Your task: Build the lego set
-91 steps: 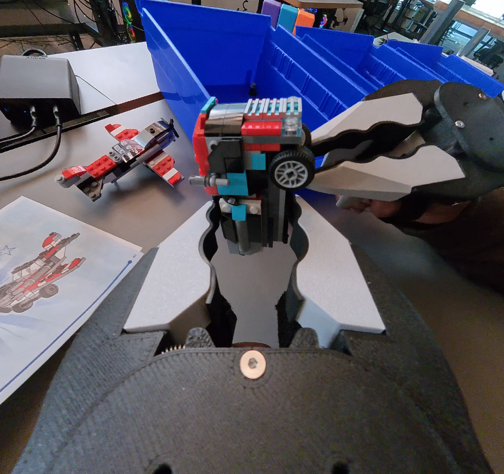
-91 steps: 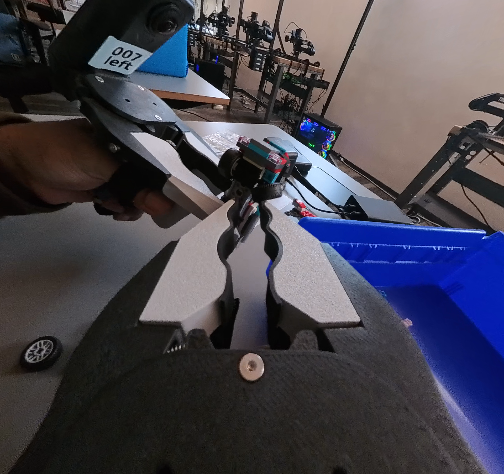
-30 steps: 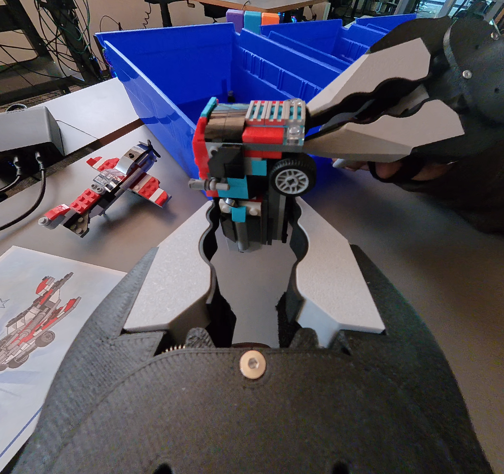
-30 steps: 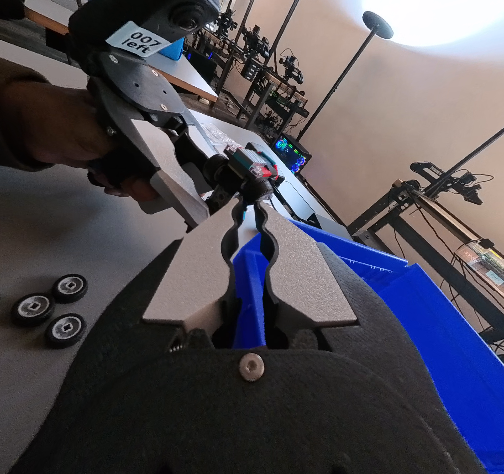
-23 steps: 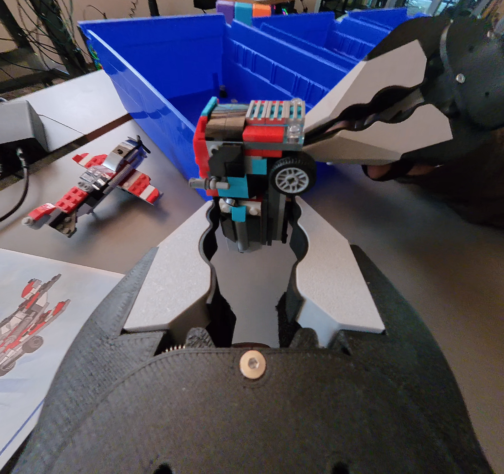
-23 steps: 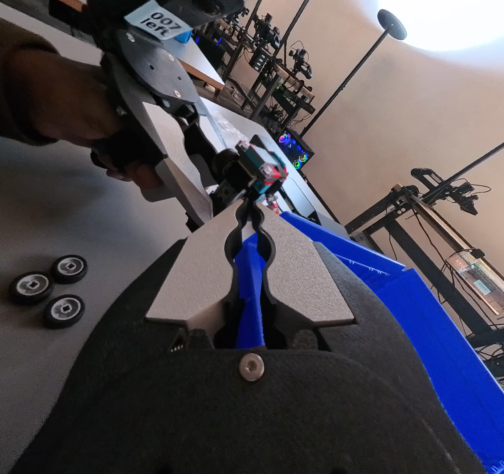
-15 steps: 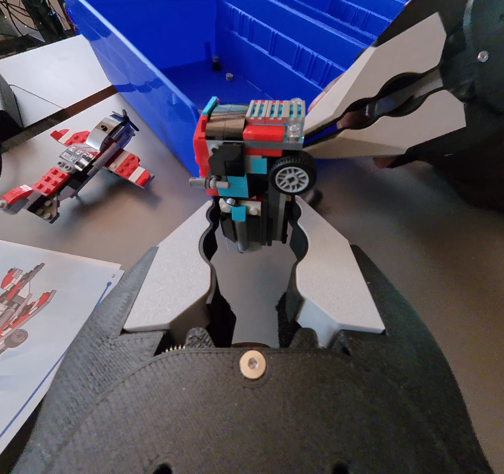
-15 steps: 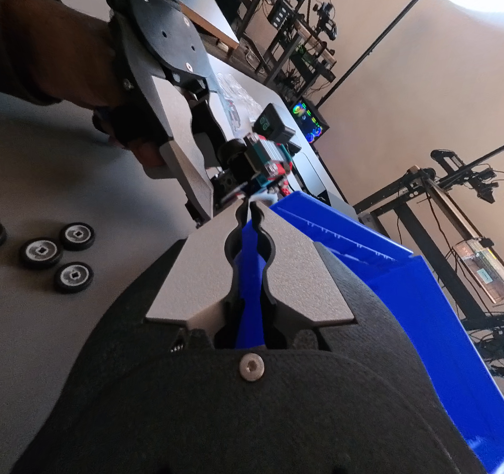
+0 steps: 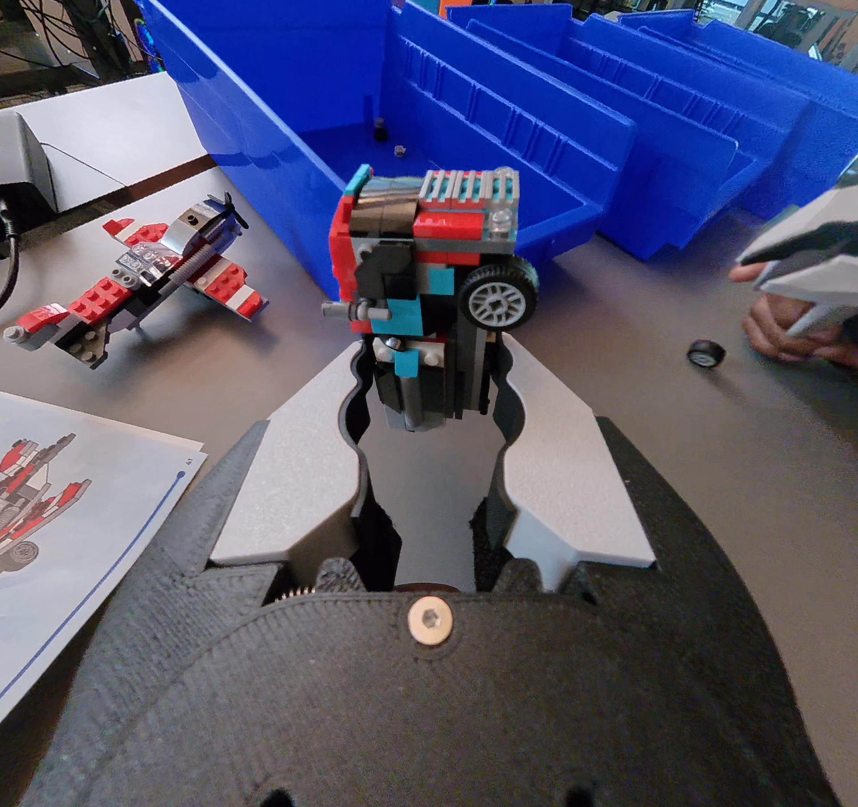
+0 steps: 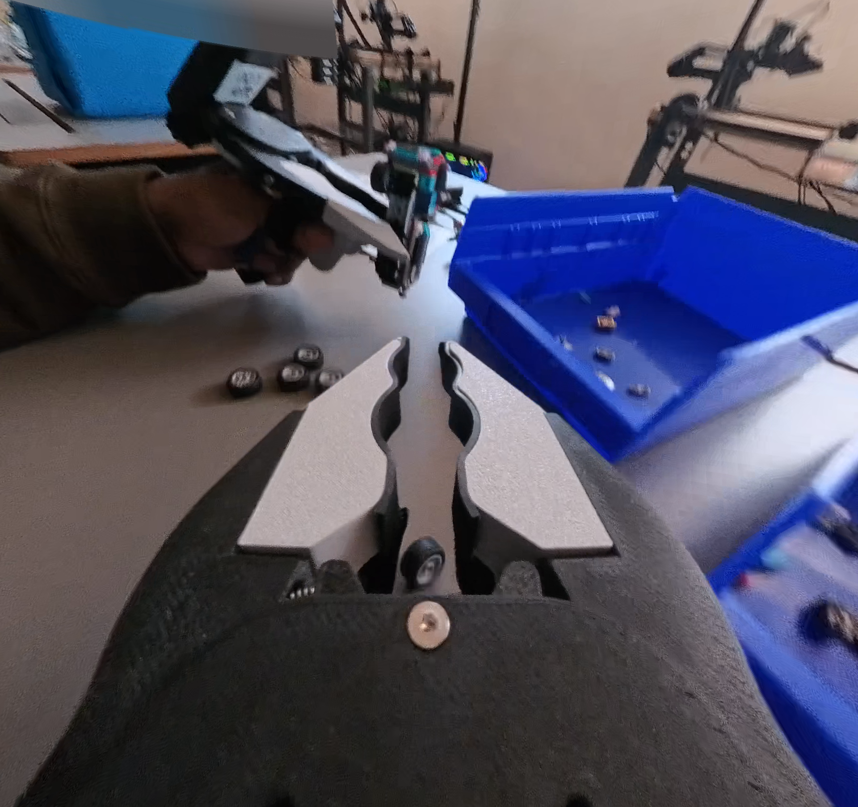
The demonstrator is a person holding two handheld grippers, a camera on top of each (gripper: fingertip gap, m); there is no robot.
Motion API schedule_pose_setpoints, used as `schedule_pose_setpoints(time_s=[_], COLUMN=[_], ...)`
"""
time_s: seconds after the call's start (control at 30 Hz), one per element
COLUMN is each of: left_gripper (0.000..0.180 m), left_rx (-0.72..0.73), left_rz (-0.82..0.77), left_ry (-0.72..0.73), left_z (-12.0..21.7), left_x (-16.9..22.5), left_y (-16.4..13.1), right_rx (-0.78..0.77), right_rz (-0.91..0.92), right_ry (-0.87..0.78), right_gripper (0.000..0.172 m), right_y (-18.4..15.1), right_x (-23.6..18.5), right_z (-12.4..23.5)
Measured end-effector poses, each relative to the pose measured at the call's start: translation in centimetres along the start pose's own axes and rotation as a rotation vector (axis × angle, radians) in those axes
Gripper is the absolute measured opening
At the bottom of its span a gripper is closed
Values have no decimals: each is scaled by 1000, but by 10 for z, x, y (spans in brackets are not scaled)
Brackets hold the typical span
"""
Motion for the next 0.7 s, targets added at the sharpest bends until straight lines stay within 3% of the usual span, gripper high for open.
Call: schedule_pose_setpoints(time_s=[0.23, 0.33, 0.43, 0.5, 0.7], left_gripper=[53, 53, 53, 53, 53], left_rx=[10, 15, 13, 15, 27], left_rz=[-15, -15, -17, -19, -17], left_ry=[-4, -9, -15, -17, -26], left_z=[1, 0, -2, -2, -2], left_x=[6, 8, 11, 13, 17], left_y=[4, 5, 5, 5, 8], right_rx=[-245, -317, -403, -481, -476], right_rz=[-34, -36, 36, 88, 58], right_ry=[-200, -93, -27, -24, -95], right_gripper=[23, 35, 39, 23, 23], right_y=[-33, -42, -55, -70, -70], right_x=[-8, -28, -56, -68, -68], right_z=[85, 109, 117, 118, 116])
Point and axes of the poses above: each gripper's, where its closed fingertips meet, z back along the fingers, y out of its top, x = y × z across the jaws, the point moved 7 cm from there along z, back along the fingers, and after that the axes turned 2 degrees about -z, right-handed, at the moved point
